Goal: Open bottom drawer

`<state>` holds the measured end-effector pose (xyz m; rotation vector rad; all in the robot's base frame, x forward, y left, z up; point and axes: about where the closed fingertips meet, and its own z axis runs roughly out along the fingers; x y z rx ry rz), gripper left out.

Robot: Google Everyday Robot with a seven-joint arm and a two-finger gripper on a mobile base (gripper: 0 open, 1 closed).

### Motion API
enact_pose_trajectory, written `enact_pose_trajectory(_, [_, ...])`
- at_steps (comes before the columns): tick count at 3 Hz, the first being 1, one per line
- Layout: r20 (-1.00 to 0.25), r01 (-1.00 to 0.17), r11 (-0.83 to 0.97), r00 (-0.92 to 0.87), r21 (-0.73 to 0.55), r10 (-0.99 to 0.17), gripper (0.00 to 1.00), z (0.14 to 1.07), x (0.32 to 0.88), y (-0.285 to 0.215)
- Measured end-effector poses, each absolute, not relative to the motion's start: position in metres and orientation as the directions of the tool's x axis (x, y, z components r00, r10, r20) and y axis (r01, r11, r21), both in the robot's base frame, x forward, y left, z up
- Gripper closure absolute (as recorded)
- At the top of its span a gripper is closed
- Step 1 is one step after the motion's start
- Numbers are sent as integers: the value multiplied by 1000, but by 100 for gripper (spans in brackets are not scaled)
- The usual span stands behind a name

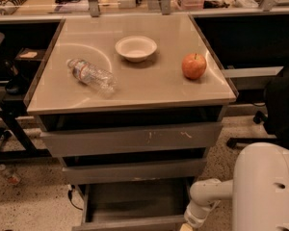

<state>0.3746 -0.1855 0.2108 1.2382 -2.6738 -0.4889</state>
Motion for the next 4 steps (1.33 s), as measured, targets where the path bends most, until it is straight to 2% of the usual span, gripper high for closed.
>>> enact_pose_trajectory(1, [43,-675,644,-677,360,-734,0,228,337,-200])
enact_pose_trajectory(4, [-24,-721,583,-636,373,-771,0,225,366,-173])
